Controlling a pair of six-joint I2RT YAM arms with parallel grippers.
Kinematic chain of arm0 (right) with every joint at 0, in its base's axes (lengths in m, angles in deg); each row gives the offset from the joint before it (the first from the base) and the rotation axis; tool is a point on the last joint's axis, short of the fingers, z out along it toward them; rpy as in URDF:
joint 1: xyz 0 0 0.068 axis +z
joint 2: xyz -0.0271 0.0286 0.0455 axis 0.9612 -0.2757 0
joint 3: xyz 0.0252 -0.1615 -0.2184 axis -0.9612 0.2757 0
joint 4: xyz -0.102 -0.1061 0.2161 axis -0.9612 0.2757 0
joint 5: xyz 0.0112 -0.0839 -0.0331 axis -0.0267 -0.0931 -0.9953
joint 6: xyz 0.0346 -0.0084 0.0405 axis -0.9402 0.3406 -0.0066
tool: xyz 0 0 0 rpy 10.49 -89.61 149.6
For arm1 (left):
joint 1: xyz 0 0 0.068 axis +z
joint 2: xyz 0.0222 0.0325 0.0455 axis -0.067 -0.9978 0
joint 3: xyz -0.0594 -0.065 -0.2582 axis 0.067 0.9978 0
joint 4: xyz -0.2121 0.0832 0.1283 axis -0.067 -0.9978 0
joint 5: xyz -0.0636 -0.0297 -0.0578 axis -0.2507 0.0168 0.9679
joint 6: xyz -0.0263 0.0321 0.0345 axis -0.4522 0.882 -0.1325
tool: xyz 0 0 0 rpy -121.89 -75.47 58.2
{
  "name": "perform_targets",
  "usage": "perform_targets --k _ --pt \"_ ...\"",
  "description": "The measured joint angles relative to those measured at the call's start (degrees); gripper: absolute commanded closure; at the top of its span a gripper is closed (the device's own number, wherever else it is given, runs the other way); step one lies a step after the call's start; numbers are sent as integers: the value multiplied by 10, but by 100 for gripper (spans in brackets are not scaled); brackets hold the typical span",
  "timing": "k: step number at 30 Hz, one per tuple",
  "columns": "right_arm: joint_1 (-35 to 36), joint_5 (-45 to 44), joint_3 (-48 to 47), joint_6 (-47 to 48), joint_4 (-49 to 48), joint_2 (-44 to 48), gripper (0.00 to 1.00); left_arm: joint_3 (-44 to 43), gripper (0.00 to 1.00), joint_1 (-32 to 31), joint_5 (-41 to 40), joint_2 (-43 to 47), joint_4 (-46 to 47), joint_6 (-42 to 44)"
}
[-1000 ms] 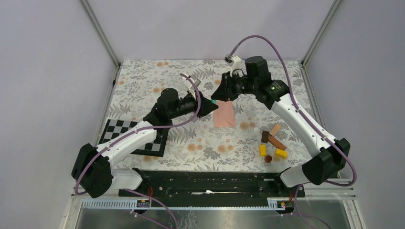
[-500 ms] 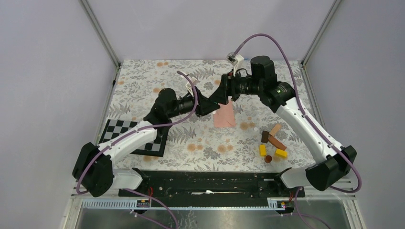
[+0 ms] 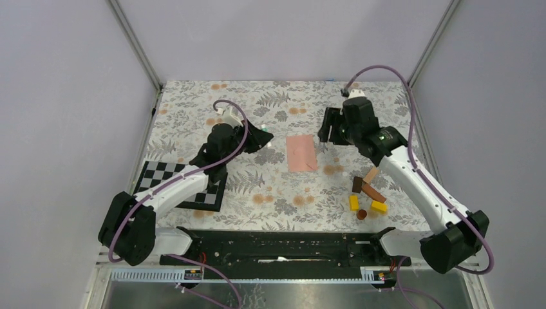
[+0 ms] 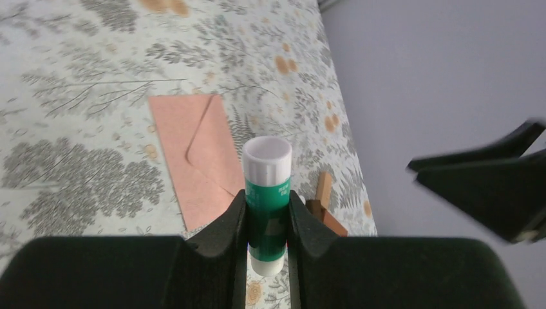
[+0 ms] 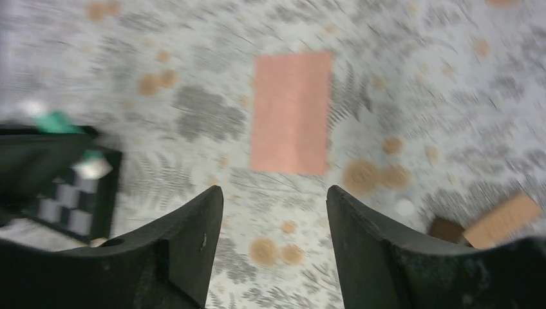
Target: Place the letter into the envelope and seal it
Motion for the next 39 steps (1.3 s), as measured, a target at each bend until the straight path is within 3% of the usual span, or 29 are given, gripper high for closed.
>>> perform_targets --k 7,16,39 --pt "-9 -101 125 -34 22 -37 42 12 100 15 -64 22 -40 -65" --pt "-42 -125 211 -54 -10 -87 48 12 100 30 -77 37 -51 -105" --pt "-89 -101 254 -57 -90 -165 61 12 100 37 -76 37 -52 -118"
